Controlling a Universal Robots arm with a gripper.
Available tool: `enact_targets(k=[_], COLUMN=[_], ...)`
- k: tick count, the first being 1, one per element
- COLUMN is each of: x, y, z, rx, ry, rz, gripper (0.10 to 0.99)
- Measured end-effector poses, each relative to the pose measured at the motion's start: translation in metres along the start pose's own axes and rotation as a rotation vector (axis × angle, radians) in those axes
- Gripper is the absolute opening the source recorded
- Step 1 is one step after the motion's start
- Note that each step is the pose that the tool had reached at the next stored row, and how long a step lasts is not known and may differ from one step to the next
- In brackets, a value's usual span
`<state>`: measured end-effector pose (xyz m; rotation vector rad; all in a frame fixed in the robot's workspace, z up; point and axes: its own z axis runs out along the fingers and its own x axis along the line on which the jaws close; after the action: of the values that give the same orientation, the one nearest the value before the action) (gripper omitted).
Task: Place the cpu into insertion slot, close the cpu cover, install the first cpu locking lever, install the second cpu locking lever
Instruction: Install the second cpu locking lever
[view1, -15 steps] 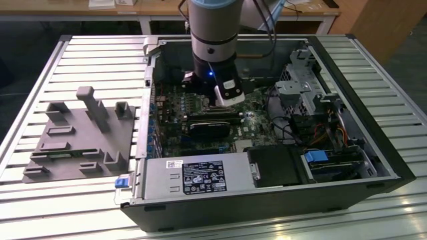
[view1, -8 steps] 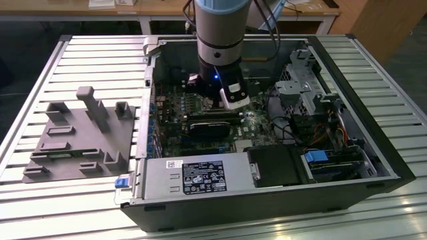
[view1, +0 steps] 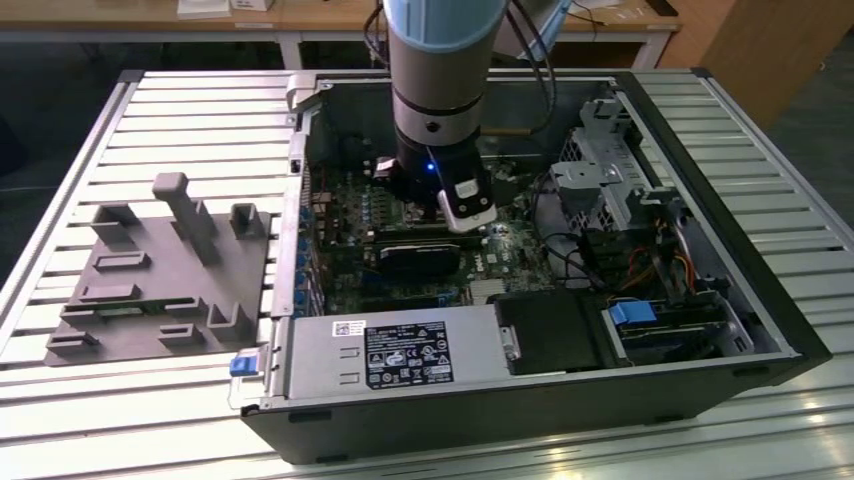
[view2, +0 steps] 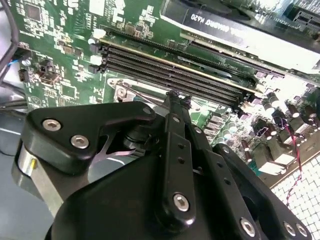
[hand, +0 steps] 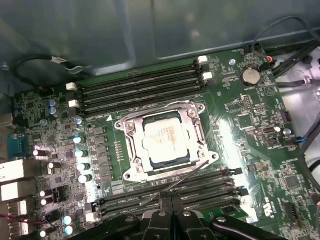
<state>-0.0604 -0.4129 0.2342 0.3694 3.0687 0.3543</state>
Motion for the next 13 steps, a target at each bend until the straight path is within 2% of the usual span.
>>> enact_targets(k=[1,2,3,9,13], x=[0.0007,0.0041,0.0055,0.0087,0.0108], y=[-0.0007,-0.0027,-0.0035,-0.0099,-0.0130], z=[0.0007,0.0032,0.0043,0.0104,0.0131], rx=[-0.007,-0.033,-0.040,-0.064,-0.089], ry=[0.0023,0.0114,0.0141,0.0245,0.0332], rz=[-0.002,-0.013,-0.017,-0.035,-0.046], gripper=[0.102,0.102,0.102,0.102,0.102])
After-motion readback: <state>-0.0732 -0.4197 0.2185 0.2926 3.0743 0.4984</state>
